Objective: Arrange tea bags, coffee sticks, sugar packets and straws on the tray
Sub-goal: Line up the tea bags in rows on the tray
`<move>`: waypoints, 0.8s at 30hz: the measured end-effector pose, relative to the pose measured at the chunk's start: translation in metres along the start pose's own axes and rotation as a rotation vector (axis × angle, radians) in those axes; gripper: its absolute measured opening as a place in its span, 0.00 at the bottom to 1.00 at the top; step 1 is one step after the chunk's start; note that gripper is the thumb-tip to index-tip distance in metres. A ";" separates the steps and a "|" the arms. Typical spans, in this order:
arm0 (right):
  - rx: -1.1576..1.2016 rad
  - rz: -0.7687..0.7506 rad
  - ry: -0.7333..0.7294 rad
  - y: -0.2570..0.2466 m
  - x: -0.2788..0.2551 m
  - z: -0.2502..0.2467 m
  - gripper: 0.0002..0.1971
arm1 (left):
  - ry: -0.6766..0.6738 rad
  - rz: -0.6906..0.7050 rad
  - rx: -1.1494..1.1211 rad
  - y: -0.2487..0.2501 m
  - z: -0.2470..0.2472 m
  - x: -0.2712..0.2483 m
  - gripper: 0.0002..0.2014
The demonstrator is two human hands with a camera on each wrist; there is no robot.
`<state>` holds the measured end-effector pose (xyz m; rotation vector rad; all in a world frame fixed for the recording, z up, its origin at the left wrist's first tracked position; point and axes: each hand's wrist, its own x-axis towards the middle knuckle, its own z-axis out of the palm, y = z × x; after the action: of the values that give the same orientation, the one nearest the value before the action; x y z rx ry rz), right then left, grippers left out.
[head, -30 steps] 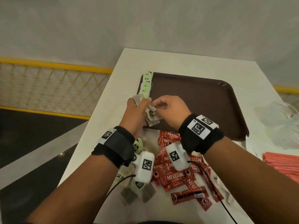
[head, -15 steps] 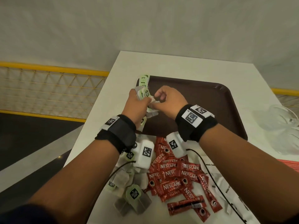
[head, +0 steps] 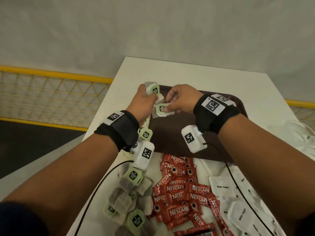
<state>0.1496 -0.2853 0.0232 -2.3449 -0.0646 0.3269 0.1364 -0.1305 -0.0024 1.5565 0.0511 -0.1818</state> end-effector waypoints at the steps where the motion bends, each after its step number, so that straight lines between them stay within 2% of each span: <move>1: 0.024 0.021 -0.036 0.001 0.001 0.000 0.18 | 0.000 0.003 -0.002 0.001 -0.002 0.002 0.15; 5: 0.047 0.050 -0.150 0.008 0.008 0.008 0.15 | -0.032 0.001 0.097 -0.007 -0.007 0.011 0.15; 9: 0.031 0.045 -0.245 0.018 0.019 0.013 0.08 | -0.013 0.009 0.058 -0.011 -0.013 0.025 0.12; 11: 0.045 0.067 -0.211 0.026 0.031 0.011 0.06 | 0.033 0.001 0.000 -0.008 -0.018 0.034 0.11; 13: 0.086 0.115 -0.088 0.032 0.048 0.007 0.08 | 0.070 -0.019 -0.036 -0.004 -0.027 0.046 0.11; 16: 0.290 0.273 0.067 0.035 0.078 0.003 0.12 | 0.096 -0.036 -0.054 0.002 -0.039 0.061 0.11; 19: 0.450 0.411 0.085 0.029 0.108 0.003 0.14 | 0.101 -0.051 -0.057 0.006 -0.047 0.072 0.15; 24: 0.343 0.481 0.027 0.026 0.148 0.009 0.16 | 0.084 -0.055 -0.045 0.004 -0.055 0.084 0.17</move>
<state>0.2893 -0.2768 -0.0330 -1.9983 0.5348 0.4956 0.2239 -0.0826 -0.0122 1.5182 0.1633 -0.1581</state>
